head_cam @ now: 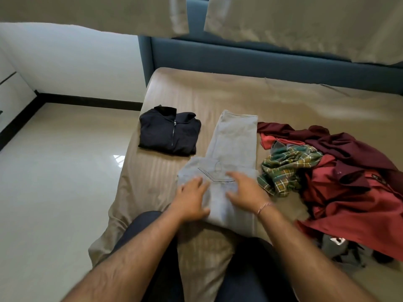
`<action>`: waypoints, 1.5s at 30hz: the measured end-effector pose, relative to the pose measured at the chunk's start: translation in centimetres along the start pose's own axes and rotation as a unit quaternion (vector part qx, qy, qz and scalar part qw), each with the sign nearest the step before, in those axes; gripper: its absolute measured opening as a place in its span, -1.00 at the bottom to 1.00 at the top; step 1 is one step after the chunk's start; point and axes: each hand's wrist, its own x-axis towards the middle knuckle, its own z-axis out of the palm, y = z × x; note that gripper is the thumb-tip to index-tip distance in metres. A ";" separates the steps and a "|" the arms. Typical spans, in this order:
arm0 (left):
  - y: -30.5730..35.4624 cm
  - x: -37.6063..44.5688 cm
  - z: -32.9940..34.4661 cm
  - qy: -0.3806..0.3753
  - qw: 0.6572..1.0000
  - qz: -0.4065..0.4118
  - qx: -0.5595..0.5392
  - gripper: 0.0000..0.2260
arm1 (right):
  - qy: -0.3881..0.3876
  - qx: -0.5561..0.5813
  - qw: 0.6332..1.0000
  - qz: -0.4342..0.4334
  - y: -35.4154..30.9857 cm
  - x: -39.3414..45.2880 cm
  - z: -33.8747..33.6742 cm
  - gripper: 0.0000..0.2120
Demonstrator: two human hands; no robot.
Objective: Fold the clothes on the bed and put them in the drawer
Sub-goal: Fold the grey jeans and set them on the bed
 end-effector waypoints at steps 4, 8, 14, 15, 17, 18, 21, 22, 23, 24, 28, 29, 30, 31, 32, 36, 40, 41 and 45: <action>-0.7 -3.1 4.4 -0.012 1.000 0.017 -0.001 -0.23 | -0.115 -0.228 0.967 0.011 1.1 -3.4 11.6 0.14; -0.5 -3.8 4.7 0.102 0.980 -0.027 -0.171 -0.29 | 0.032 -0.253 0.967 0.024 0.6 -3.2 14.5 0.08; -0.3 -4.5 3.3 0.180 0.912 -0.118 -0.350 -0.23 | -0.057 -0.292 0.955 0.013 -0.7 -0.4 10.1 -0.46; -0.4 -4.5 2.7 0.182 0.896 -0.132 -0.383 -0.24 | -0.072 -0.292 0.954 -0.014 -0.9 0.1 8.7 -0.53; -1.0 -4.5 2.1 0.189 0.863 -0.142 -0.447 -0.27 | -0.120 -0.279 0.951 -0.054 -1.9 0.7 5.4 -0.66; -1.3 -4.6 1.9 0.193 0.848 -0.133 -0.476 -0.30 | -0.153 -0.262 0.951 -0.063 -2.7 0.7 3.8 -0.68; -2.5 -4.9 1.4 0.192 0.790 -0.104 -0.572 -0.38 | -0.254 -0.185 0.946 -0.074 -5.2 -0.8 0.2 -0.68; -2.8 -5.1 1.2 0.191 0.769 -0.102 -0.602 -0.41 | -0.290 -0.166 0.939 -0.079 -5.8 -1.6 -0.5 -0.66; -2.9 -5.3 1.0 0.192 0.748 -0.102 -0.627 -0.45 | -0.321 -0.149 0.932 -0.080 -6.2 -2.4 -1.2 -0.66; -3.0 -5.5 0.8 0.196 0.732 -0.100 -0.645 -0.47 | -0.347 -0.134 0.925 -0.076 -6.4 -2.9 -1.8 -0.68; -2.7 -6.4 0.2 0.213 0.690 -0.130 -0.680 -0.53 | -0.343 -0.098 0.933 -0.047 -5.6 -2.0 -4.5 -0.77; -2.6 -6.5 0.2 0.214 0.691 -0.141 -0.676 -0.56 | -0.312 -0.102 0.944 -0.037 -5.0 -1.2 -5.2 -0.79; -2.5 -6.6 0.1 0.214 0.701 -0.145 -0.665 -0.57 | -0.266 -0.112 0.957 -0.029 -4.4 -0.1 -5.9 -0.81; -2.4 -6.5 0.1 0.212 0.714 -0.144 -0.651 -0.56 | -0.209 -0.122 0.970 -0.019 -3.9 0.9 -6.7 -0.82; -2.3 -6.4 0.1 0.210 0.729 -0.146 -0.635 -0.54 | -0.138 -0.136 0.981 -0.003 -3.2 2.0 -7.1 -0.81; -1.7 -5.4 0.5 0.183 0.785 -0.163 -0.569 -0.62 | 0.140 -0.151 0.978 0.042 -1.8 3.4 -5.9 -0.59; -1.9 -3.9 2.3 0.156 0.855 -0.184 -0.460 -0.55 | -0.039 -0.150 0.988 0.011 -2.3 0.7 2.1 -0.31; -1.8 -3.5 2.8 0.161 0.860 -0.197 -0.442 -0.54 | -0.077 -0.200 0.977 0.014 -2.2 -0.1 4.5 -0.17; -1.6 -3.0 4.2 0.160 0.808 -0.240 -0.514 -0.45 | -0.012 -0.300 0.953 0.032 -1.2 -1.2 10.6 -0.10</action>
